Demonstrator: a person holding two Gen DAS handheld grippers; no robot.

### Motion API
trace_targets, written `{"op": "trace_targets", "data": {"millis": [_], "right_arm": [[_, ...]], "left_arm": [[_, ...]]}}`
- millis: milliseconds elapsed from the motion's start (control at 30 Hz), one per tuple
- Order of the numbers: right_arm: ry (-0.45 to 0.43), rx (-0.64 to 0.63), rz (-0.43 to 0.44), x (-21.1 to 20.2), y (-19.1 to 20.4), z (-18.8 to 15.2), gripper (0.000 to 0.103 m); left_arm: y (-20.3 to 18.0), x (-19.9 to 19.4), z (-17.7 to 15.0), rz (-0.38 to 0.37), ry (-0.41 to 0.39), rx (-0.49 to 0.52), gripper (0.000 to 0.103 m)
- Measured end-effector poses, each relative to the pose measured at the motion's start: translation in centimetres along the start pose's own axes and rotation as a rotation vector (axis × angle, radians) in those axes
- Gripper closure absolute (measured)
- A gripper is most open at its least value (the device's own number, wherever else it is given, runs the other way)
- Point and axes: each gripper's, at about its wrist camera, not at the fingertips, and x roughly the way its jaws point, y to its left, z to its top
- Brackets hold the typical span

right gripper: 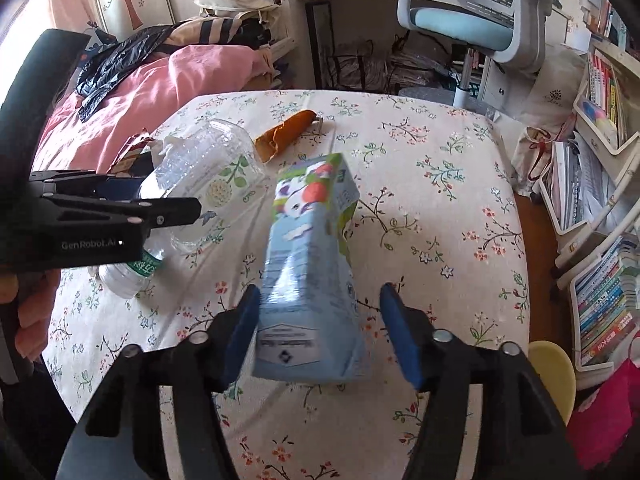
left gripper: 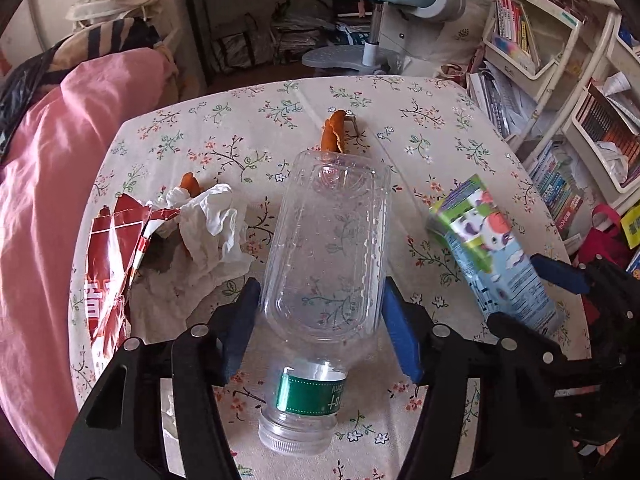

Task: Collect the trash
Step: 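Close the left tool on the bottle while the right tool closes on the blue carton, then carry the bottle and carton over the yellow bin and open both tools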

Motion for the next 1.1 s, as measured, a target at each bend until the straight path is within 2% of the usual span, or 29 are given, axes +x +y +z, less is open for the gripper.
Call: {"op": "trace_targets", "data": {"millis": [133,167,200,333,433,567,767,1100], "right_arm": [[-0.028,-0.041,-0.062,0.5,0.4,0.5,0.033],[-0.014,-0.058,-0.074,1.0,0.6,0.5,0.048],[0.003,-0.061,-0.082,1.4,0.6,0.4,0.067],[-0.012,-0.019,-0.045,0.5,-0.4,0.4,0.068],[-0.056,0.041,-0.003,-1.3,-1.8,0.0,0.068],[-0.104,0.089,-0.008,-3.4,-3.6,-0.6,0.069],[-0.105,0.175,0.025,-4.9,-6.6,-2.1,0.069],[-0.161,0.227,-0.049,-8.6,-10.6,-4.6,0.07]], "left_arm": [[-0.2,0.4,0.2,0.034,-0.02,-0.017,0.045],[-0.3,0.5,0.2,0.035,-0.023,-0.014,0.046],[-0.5,0.5,0.3,0.035,-0.025,-0.004,0.047],[-0.7,-0.1,0.3,-0.017,-0.033,-0.02,0.047],[-0.8,-1.5,0.5,-0.053,-0.08,-0.046,0.048],[-1.7,-3.2,0.7,-0.087,-0.148,-0.055,0.048],[-4.5,-3.7,0.7,-0.116,-0.157,-0.033,0.047],[-10.5,-4.3,0.0,-0.186,-0.17,0.018,0.047]]}}
